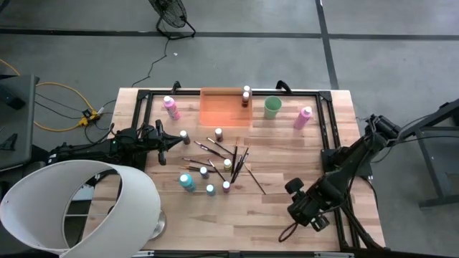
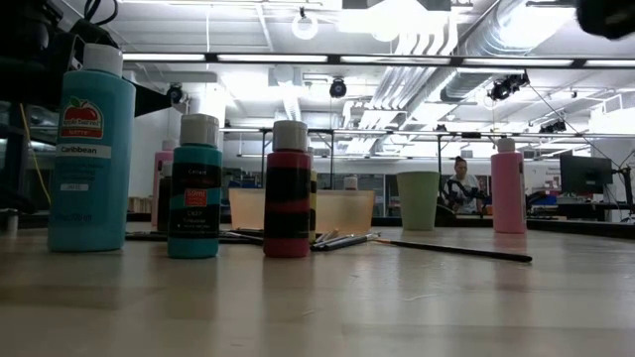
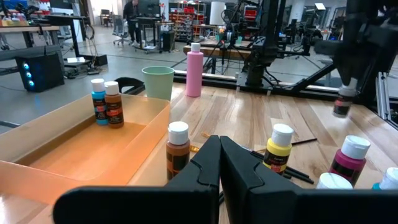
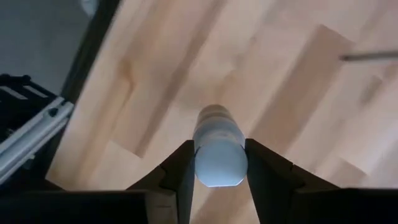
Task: Pick & Place Paint Supplies
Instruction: Put the small gray paint bottle into the orange bin
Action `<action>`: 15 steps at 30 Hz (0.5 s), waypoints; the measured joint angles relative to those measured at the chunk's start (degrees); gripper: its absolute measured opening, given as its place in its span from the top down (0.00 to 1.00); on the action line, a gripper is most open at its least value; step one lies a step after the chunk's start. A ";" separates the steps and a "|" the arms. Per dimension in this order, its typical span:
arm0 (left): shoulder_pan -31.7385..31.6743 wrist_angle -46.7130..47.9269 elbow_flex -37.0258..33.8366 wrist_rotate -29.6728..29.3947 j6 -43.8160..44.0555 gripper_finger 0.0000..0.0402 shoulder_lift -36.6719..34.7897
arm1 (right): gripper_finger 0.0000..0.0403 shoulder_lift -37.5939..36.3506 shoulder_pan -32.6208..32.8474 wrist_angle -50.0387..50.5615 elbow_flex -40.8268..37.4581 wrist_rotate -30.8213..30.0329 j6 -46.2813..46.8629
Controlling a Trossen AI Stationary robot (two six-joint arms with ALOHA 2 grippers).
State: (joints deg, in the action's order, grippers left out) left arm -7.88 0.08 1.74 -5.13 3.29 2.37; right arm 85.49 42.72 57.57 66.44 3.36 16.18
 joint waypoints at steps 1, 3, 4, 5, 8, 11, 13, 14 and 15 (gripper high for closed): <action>0.00 0.00 0.02 0.00 0.00 1.00 0.00 | 0.72 0.00 -0.78 1.63 1.26 0.03 0.46; 0.02 0.00 0.00 0.00 0.02 1.00 0.02 | 0.71 0.00 -2.56 4.53 4.00 0.09 1.46; 0.01 0.00 0.00 0.00 0.01 1.00 0.01 | 0.71 0.00 -3.67 6.20 5.32 0.12 2.06; 0.01 0.00 0.01 0.00 0.01 1.00 0.01 | 0.71 0.00 -5.03 7.91 6.73 0.26 2.51; 0.01 0.00 0.01 0.00 0.01 1.00 0.01 | 0.71 -0.05 -9.49 11.22 10.69 0.04 3.28; 0.00 0.00 0.02 0.00 0.00 1.00 0.00 | 0.72 -0.07 -14.94 13.05 13.87 0.05 3.31; 0.02 0.00 0.00 0.00 0.00 1.00 0.02 | 0.72 -0.07 -18.96 13.26 15.63 0.06 3.30; 0.01 0.00 0.01 0.00 0.01 1.00 0.01 | 0.71 -0.07 -21.18 13.16 16.41 -0.08 3.30; 0.00 0.00 0.02 0.00 0.02 1.00 0.00 | 0.71 -0.07 -23.44 13.06 17.16 -0.28 3.25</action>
State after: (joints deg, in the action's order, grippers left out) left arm -7.88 0.08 1.75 -5.13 3.31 2.38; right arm 85.43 19.27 70.63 83.60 3.08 19.43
